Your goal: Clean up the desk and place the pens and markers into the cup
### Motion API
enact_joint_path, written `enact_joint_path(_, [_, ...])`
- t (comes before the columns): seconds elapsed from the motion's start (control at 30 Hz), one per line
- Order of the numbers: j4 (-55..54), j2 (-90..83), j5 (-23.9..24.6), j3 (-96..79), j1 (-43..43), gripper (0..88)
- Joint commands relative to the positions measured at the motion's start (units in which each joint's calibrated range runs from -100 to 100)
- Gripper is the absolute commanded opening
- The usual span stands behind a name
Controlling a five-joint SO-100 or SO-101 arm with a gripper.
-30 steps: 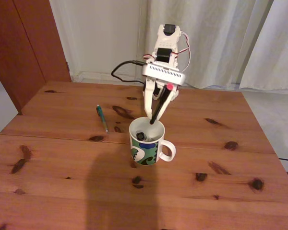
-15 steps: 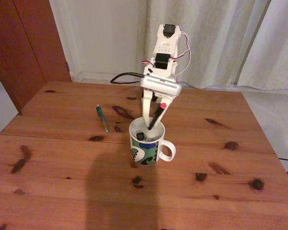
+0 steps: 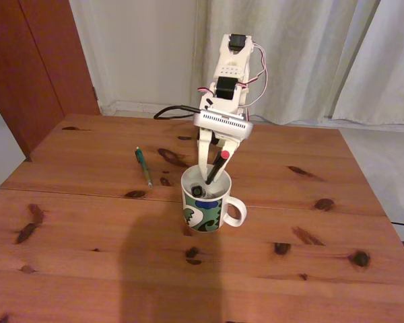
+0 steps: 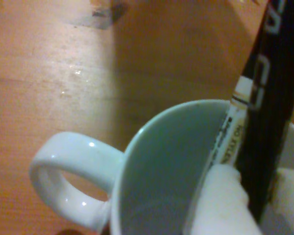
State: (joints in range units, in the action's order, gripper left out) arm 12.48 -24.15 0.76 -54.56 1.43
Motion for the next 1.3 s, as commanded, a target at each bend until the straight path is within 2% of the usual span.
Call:
enact_joint_path(0.0, [-1.3,-0.3,-0.2,1.2,0.2,11.7])
enact_joint_path(0.1, [-1.3,-0.5,-0.2,0.9,0.2,16.7])
enact_joint_path(0.2, [-1.3,-0.8,-0.1,0.8,0.2,16.5])
enact_joint_path(0.33, [-1.2,-0.9,-0.1,0.8,1.3,12.5])
enact_joint_path(0.5, [-0.6,-1.0,-0.1,1.0,2.5,0.0])
enact_joint_path(0.9, [-0.1,-1.6,-0.2,1.0,5.3,0.8])
enact_joint_path(1.13, [12.5,-8.3,0.1,1.2,5.8,0.8])
enact_joint_path(1.27, [15.8,-11.6,0.2,1.2,5.9,0.5])
